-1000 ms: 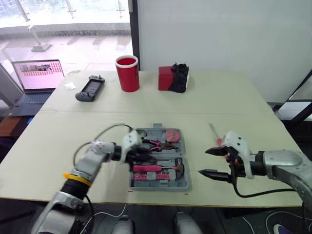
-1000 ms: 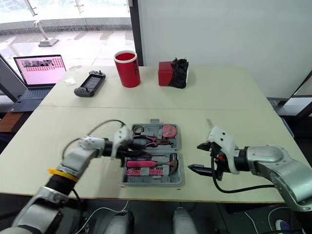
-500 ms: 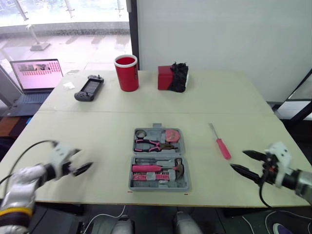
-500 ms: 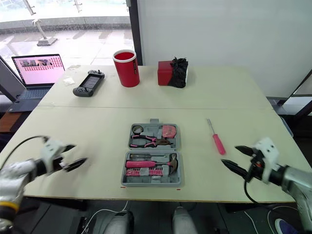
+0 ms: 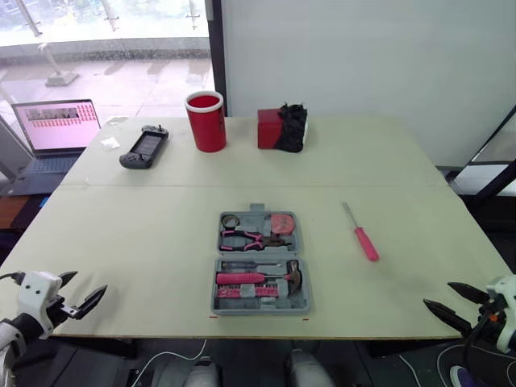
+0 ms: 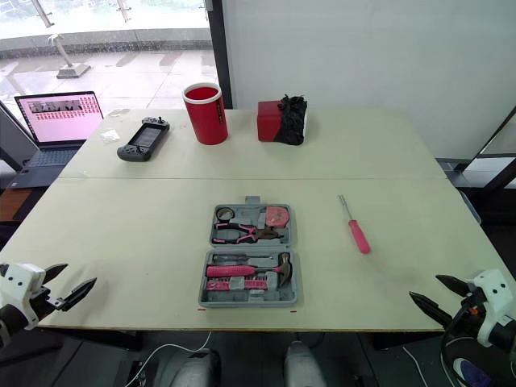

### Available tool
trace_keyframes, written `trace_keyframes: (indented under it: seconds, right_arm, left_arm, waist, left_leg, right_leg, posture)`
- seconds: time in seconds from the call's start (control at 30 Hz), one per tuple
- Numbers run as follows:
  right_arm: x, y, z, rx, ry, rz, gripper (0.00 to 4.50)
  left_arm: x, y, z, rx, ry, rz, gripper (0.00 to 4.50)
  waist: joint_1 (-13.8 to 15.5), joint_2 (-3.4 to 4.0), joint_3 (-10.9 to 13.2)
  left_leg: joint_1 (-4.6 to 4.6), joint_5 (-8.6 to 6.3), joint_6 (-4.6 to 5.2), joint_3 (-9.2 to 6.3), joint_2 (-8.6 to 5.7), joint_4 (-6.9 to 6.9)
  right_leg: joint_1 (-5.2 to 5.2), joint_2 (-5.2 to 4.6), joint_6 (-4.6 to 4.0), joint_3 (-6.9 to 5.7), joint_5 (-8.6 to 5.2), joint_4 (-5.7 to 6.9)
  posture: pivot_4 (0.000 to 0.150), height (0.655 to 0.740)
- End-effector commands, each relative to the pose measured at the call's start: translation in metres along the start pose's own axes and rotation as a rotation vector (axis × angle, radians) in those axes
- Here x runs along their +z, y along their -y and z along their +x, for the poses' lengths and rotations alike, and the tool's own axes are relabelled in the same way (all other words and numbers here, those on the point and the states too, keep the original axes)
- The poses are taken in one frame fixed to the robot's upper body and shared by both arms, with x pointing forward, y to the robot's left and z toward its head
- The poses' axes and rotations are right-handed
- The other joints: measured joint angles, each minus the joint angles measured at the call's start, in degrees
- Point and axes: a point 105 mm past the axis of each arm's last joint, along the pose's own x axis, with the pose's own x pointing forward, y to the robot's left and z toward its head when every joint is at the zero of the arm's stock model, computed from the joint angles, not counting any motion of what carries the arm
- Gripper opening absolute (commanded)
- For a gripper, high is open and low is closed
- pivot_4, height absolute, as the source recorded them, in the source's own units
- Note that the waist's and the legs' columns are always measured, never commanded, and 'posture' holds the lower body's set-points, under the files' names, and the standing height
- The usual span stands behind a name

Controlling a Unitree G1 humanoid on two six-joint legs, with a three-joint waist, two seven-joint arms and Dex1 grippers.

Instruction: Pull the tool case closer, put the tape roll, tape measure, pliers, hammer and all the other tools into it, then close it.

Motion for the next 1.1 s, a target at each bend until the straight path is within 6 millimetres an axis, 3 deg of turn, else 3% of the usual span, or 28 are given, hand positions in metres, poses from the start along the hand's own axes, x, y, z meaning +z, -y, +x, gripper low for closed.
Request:
trace_keyframes:
  seconds: [0.03, 0.17, 0.27, 0.43, 0.67, 0.77, 0.9, 1.0, 1.1]
  right_arm:
    - [0.019, 0.0, -0.003, -0.017, 0.049, -0.029, 4.5]
    - [0.04, -0.014, -0.004, -0.014, 0.103, -0.011, 4.5]
    - [0.052, -0.036, 0.0, 0.042, 0.112, 0.025, 4.5]
    - [0.067, -0.051, 0.005, 0.022, 0.127, 0.03, 4.5]
    - [0.059, -0.081, 0.012, -0.063, 0.046, 0.102, 4.5]
    - [0.054, -0.085, 0.014, -0.138, -0.016, 0.034, 4.5]
    - [0.064, -0.085, 0.024, -0.153, -0.016, 0.033, 4.5]
    - [0.073, -0.077, 0.037, -0.162, -0.03, 0.045, 4.5]
    - [0.077, -0.053, 0.062, -0.207, -0.098, 0.062, 4.5]
  left_arm:
    - [0.036, -0.008, 0.009, -0.011, 0.111, 0.071, 4.48]
    - [0.077, 0.012, 0.041, -0.186, 0.188, 0.127, 4.48]
    - [0.107, 0.047, 0.056, -0.397, 0.219, 0.126, 4.48]
    - [0.148, 0.094, 0.072, -0.617, 0.269, 0.147, 4.48]
    - [0.201, 0.147, 0.096, -0.842, 0.332, 0.28, 4.48]
    - [0.208, 0.156, 0.1, -0.887, 0.322, 0.285, 4.48]
    - [0.207, 0.166, 0.099, -0.933, 0.303, 0.279, 4.48]
    - [0.208, 0.171, 0.099, -0.904, 0.314, 0.249, 4.48]
    - [0.204, 0.182, 0.092, -0.884, 0.318, 0.222, 4.48]
  waist:
    - [0.2, 0.0, 0.0]
    - [1.2, 0.0, 0.0]
    - [1.2, -0.01, 0.0]
    - [1.1, 0.02, 0.0]
    - [1.4, -0.04, 0.1]
    - [1.0, 0.01, 0.1]
    - [0.5, 0.0, 0.1]
    - [0.3, -0.03, 0.1]
    - [0.1, -0.06, 0.2]
  left_leg:
    - [0.0, 0.0, 0.0, 0.0, 0.0, 0.0]
    - [-0.02, 0.0, 0.0, 0.0, 0.0, -0.02]
    - [-0.07, 0.0, -0.01, 0.0, 0.0, -0.01]
    - [-0.06, 0.0, -0.01, 0.0, 0.0, -0.04]
    - [-0.13, 0.0, 0.0, 0.0, -0.01, -0.01]
    - [-0.17, 0.0, 0.0, 0.0, -0.01, -0.02]
    - [-0.13, 0.0, 0.01, 0.0, 0.0, -0.01]
    - [-0.14, 0.0, 0.01, 0.0, 0.0, 0.03]
    - [-0.15, 0.01, 0.01, 0.0, -0.01, 0.02]
  right_leg:
    - [0.0, 0.0, 0.0, 0.0, 0.0, -0.02]
    - [-0.01, 0.02, -0.02, 0.0, 0.01, -0.01]
    - [0.0, 0.01, -0.02, 0.01, 0.01, -0.03]
    - [-0.01, 0.03, 0.0, 0.03, 0.0, -0.03]
    - [-0.01, 0.03, 0.0, 0.03, 0.0, -0.12]
    - [-0.04, 0.04, 0.02, 0.03, 0.0, -0.14]
    - [-0.06, 0.05, 0.0, 0.05, 0.01, -0.11]
    - [-0.05, 0.04, -0.06, 0.05, 0.05, -0.11]
    - [-0.04, 0.04, -0.06, 0.06, 0.06, -0.11]
  posture:
    - [0.15, 0.74]
    - [0.15, 0.74]
    - [0.15, 0.74]
    - [0.15, 0.74]
    - [0.15, 0.74]
    - [0.15, 0.74]
    - [0.15, 0.74]
    - [0.15, 0.74]
    - [0.15, 0.74]
